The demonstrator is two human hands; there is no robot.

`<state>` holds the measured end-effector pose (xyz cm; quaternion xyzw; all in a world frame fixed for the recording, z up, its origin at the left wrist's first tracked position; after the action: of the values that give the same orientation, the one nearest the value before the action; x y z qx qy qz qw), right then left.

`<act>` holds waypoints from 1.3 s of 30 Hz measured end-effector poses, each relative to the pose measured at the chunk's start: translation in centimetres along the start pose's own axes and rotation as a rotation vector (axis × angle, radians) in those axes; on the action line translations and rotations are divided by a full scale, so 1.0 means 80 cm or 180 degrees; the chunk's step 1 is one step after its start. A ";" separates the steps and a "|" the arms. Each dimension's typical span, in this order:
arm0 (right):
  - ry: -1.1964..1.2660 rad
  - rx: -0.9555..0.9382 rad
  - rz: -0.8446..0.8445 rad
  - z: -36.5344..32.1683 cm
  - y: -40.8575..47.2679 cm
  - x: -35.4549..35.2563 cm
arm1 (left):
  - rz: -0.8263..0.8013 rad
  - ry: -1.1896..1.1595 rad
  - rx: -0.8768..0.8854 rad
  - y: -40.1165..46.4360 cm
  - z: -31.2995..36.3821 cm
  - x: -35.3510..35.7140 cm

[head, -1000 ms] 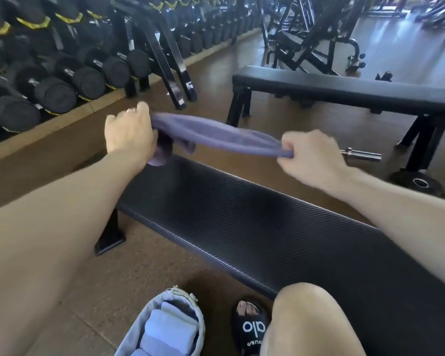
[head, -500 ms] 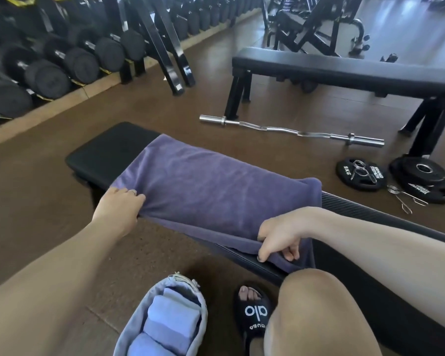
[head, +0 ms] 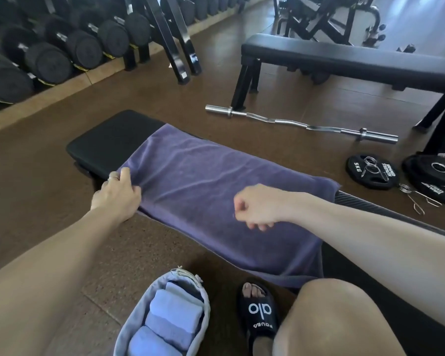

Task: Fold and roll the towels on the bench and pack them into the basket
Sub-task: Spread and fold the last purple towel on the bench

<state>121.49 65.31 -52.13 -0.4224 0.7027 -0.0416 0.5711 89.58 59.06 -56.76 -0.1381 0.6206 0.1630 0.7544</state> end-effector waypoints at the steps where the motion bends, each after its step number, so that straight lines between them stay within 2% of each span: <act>1: 0.0025 -0.0207 0.0525 -0.005 0.009 -0.004 | -0.0142 -0.0159 -0.0050 0.006 0.002 0.005; 3: -0.0225 -0.0529 0.1015 -0.017 0.030 0.002 | -0.0561 -0.0093 -0.0070 0.017 0.012 0.016; 5: -0.0875 -0.0683 0.1049 -0.028 0.055 0.019 | -0.0796 0.0077 -0.0057 0.026 0.022 0.028; 9: -0.1194 -0.0589 0.0871 -0.039 0.106 0.041 | -0.0670 0.0029 -0.0238 0.042 0.026 0.044; 16: -0.0865 -0.0302 0.1311 -0.049 0.183 0.023 | -0.0614 -0.0032 -0.0432 0.095 0.010 0.041; 18: -0.0806 -0.0170 0.1370 -0.054 0.211 0.003 | -0.0305 -0.0250 -0.0432 0.103 0.005 0.034; 20: -0.0747 -0.0129 0.1502 -0.064 0.238 -0.016 | 0.0219 -0.0634 -0.0519 0.108 -0.001 0.022; 23: -0.0621 -0.0311 0.1772 -0.096 0.273 -0.033 | 0.0731 -0.1058 -0.0818 0.113 -0.022 0.004; 26: -0.0312 -0.0439 0.2089 -0.132 0.300 -0.045 | 0.0577 -0.0756 -0.0769 0.114 -0.048 0.001; 29: 0.0082 -0.0208 0.2391 -0.147 0.325 -0.066 | 0.0273 -0.0553 -0.0443 0.116 -0.061 0.000; 34: 0.0245 -0.0100 0.2211 -0.159 0.352 -0.089 | -0.0114 -0.0528 -0.0213 0.133 -0.065 -0.005; 39: 0.0809 -0.0259 0.2668 -0.159 0.362 -0.106 | 0.0445 -0.0667 -0.0165 0.133 -0.069 -0.013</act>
<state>94.98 83.84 -56.92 -0.1145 0.8791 0.1697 0.4305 80.01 66.40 -56.89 -0.0962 0.5421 0.2447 0.7981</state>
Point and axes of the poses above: each hand's wrist, its own y-axis towards the middle knuckle, its own x-axis out of the palm, z = x × y, the point moved 3 cm from there along y, towards the middle knuckle, and after that the axes turned 7 degrees about x, right-handed, at the moved point
